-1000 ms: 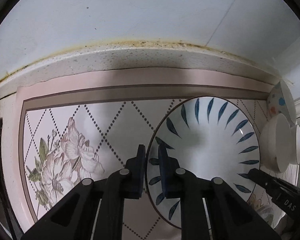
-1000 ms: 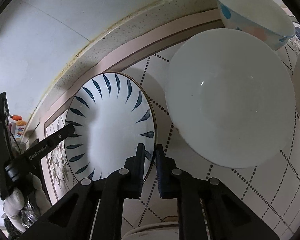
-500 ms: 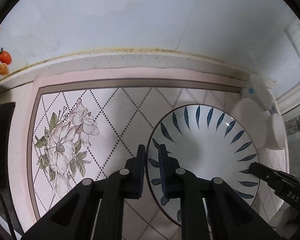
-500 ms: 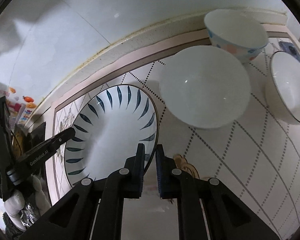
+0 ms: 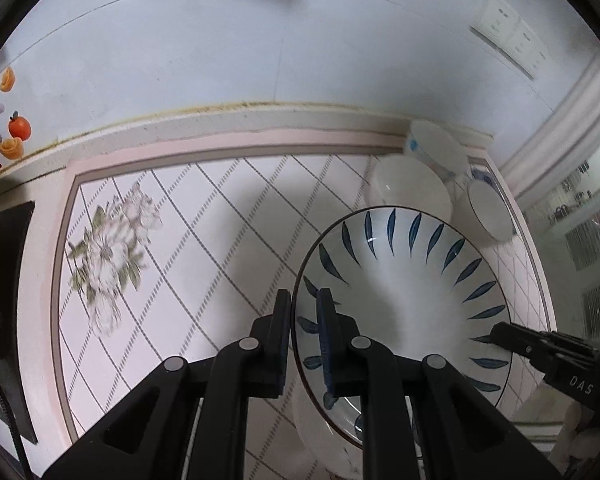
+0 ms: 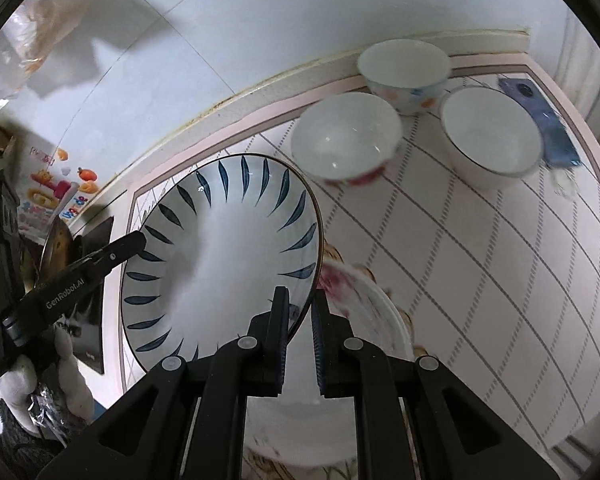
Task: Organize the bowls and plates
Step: 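Carry the blue-striped plate onto the pink-rose plate stack with both grippers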
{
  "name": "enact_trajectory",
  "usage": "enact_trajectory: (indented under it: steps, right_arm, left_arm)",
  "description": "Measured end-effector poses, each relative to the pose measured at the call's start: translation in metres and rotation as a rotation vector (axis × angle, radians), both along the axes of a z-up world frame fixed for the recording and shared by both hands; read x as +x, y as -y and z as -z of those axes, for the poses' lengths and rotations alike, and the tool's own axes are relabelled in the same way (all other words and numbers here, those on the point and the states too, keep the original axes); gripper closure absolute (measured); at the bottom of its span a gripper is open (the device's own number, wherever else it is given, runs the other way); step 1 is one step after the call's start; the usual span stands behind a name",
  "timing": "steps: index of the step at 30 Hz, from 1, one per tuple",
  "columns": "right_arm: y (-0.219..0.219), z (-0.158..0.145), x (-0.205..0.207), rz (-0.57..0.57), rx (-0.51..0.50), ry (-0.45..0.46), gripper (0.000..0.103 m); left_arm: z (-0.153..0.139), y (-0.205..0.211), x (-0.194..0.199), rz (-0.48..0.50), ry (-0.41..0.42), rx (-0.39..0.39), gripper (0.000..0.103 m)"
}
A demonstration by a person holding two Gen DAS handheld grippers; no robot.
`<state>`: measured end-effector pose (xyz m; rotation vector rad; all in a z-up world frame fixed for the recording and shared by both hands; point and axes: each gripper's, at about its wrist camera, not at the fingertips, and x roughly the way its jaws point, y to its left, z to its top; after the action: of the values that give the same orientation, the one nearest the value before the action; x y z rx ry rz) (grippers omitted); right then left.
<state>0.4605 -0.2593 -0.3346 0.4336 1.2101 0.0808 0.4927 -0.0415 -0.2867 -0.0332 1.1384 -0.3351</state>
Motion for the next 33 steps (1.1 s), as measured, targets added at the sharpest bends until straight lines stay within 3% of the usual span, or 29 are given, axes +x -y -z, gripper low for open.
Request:
enact_trajectory:
  steps: [5, 14, 33]
  right_arm:
    - [0.009, 0.003, -0.031, -0.002, -0.002, -0.015, 0.091]
    - [0.013, 0.040, -0.056, -0.009, 0.011, -0.079, 0.091]
    - [0.020, 0.074, -0.048, -0.043, 0.023, -0.125, 0.091]
  left_arm:
    - [0.013, 0.004, -0.022, 0.022, -0.031, 0.016, 0.092]
    - [0.045, 0.010, -0.037, 0.045, -0.093, 0.062, 0.092]
    - [0.072, 0.019, -0.042, 0.000, -0.143, 0.102, 0.092]
